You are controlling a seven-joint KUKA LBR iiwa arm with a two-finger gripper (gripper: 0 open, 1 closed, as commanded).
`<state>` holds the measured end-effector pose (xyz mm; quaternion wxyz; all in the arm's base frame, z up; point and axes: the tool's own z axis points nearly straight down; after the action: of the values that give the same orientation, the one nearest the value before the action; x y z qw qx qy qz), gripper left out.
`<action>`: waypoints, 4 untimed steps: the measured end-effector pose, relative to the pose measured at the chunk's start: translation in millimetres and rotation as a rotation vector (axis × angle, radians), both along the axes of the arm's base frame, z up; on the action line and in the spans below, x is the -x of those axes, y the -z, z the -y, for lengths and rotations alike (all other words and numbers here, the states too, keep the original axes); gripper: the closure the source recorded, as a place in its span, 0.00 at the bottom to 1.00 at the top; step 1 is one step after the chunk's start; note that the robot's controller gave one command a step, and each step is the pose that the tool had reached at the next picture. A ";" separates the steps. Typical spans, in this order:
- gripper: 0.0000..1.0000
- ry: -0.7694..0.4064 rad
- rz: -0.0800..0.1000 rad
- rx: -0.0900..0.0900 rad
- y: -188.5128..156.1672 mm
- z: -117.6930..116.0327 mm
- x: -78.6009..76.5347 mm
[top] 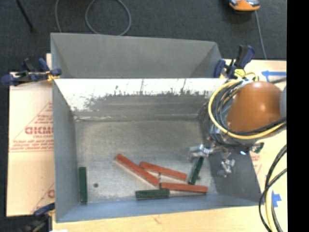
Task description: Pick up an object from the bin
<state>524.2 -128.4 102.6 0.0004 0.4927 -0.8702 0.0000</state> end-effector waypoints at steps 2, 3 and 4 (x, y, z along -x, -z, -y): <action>0.00 -0.059 0.003 -0.003 31.3 -11.8 -15.7; 1.00 -0.060 0.004 -0.001 31.1 -10.8 -16.0; 1.00 -0.056 0.009 0.001 -30.6 -10.0 -18.0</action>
Offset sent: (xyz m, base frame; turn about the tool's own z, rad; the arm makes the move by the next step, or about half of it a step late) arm 0.0132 0.0099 -0.0326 -0.0622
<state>542.2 -118.5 133.2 -0.0030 0.5168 -0.8561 0.0027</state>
